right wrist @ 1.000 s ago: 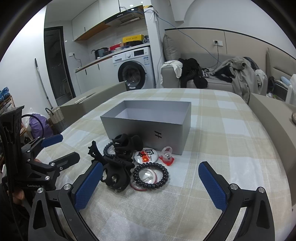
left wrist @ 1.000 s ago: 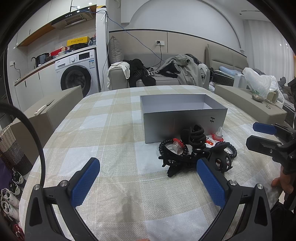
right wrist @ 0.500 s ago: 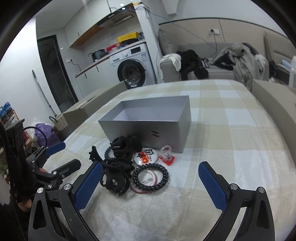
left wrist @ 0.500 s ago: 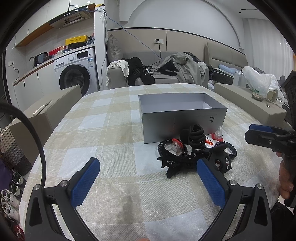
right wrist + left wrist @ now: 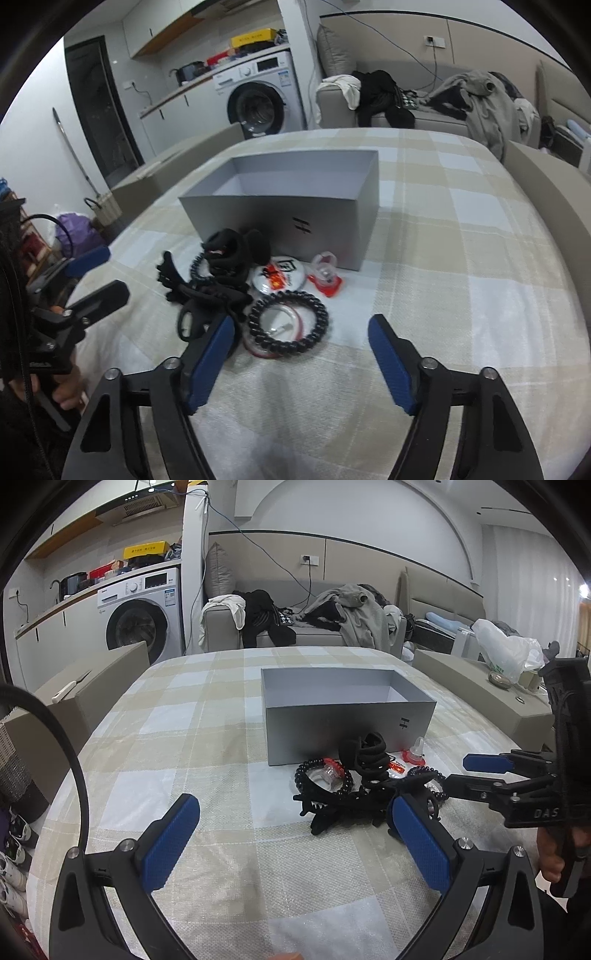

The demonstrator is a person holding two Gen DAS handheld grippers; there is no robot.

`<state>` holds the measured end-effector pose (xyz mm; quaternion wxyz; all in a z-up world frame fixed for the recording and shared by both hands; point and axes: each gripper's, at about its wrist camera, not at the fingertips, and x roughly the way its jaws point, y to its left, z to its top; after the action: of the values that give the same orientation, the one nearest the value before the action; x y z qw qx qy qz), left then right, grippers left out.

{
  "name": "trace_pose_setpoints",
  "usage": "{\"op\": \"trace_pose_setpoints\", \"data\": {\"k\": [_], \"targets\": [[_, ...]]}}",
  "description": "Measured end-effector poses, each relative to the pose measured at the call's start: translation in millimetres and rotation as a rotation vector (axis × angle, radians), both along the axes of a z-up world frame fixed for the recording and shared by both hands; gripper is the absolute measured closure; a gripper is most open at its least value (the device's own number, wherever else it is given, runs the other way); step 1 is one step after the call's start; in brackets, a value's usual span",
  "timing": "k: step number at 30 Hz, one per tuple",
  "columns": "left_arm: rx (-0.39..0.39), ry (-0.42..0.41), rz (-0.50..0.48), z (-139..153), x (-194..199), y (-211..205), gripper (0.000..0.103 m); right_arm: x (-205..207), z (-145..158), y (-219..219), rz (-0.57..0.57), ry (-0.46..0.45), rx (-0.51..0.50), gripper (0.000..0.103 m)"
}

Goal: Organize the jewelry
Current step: 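Lower the right gripper onto the black bead bracelet and close it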

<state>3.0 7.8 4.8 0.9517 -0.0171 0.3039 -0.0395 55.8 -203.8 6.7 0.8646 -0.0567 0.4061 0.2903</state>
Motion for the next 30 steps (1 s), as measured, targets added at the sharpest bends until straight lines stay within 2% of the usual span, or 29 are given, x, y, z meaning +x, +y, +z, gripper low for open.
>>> {"op": "trace_pose_setpoints", "data": {"k": [2,12,21,22,27,30], "targets": [[-0.006,0.011,0.001,-1,2,1,0.001,0,-3,1,0.012,0.013,-0.017,0.041],[-0.001,0.028,0.02,-4,4,2,0.001,11,-7,12,0.023,0.051,-0.052,0.041],[0.002,0.024,0.026,-4,4,4,0.001,16,-8,29,0.034,0.034,-0.123,0.04],[0.002,0.023,0.026,-4,3,5,0.001,16,-8,29,0.032,0.028,-0.128,0.042],[0.002,0.023,0.025,-4,3,5,0.001,8,-9,30,0.051,0.006,-0.124,0.062],[0.001,0.021,0.028,-4,3,5,0.001,6,-9,27,0.055,0.008,-0.112,0.068]]}}
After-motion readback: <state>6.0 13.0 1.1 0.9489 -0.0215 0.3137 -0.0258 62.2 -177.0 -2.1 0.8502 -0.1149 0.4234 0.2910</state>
